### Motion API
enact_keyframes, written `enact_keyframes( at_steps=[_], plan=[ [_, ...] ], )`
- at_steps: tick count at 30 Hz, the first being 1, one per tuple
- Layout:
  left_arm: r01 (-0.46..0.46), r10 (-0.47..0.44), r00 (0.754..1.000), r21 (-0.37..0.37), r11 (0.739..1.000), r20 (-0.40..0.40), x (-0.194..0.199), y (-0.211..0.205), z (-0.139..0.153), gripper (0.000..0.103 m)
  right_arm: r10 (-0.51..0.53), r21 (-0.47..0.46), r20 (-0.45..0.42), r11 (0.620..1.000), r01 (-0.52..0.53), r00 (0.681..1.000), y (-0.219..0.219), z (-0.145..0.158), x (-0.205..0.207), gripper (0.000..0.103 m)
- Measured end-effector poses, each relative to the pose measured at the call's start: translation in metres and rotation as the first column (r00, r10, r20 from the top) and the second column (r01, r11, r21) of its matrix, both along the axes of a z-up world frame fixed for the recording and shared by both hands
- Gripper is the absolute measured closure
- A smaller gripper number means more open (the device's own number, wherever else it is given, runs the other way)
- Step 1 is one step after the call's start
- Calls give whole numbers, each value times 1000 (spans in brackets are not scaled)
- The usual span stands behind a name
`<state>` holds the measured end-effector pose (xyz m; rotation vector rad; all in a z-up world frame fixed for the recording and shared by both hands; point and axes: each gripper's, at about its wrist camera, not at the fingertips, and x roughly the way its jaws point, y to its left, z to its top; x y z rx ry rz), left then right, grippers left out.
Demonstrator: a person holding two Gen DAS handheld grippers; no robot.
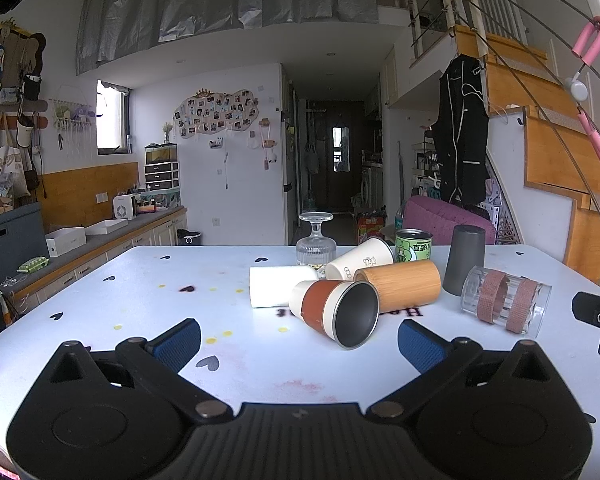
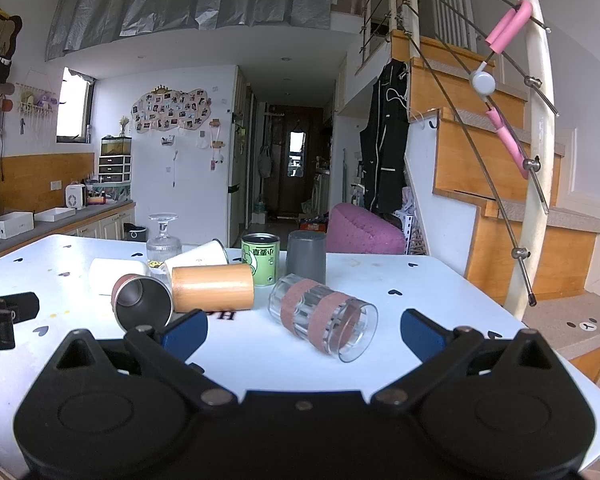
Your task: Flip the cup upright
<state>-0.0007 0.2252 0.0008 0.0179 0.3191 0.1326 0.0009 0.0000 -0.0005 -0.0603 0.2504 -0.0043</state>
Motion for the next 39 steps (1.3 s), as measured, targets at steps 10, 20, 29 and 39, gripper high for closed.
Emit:
enact_keyframes(
  at_steps=[10, 20, 29, 39],
  plan=[
    [0, 0, 1000, 0, 1000, -1, -1, -5, 2, 0, 36, 6, 64, 999, -37, 997, -22, 5, 5, 0],
    [10, -10, 1000, 0, 1000, -5, 2, 0, 0, 0, 179, 43, 36, 983, -180, 983, -78, 26, 89, 0],
    [23, -23, 1000, -3, 1000, -7, 4, -1, -3, 0, 294, -131, -243, 934, -331, 925, -83, 7, 185, 2],
    [39, -39, 999, -11, 999, -2, 3, 0, -5, 0, 301, -162, -405, 906, -392, 863, -74, -35, 229, 6]
  ],
)
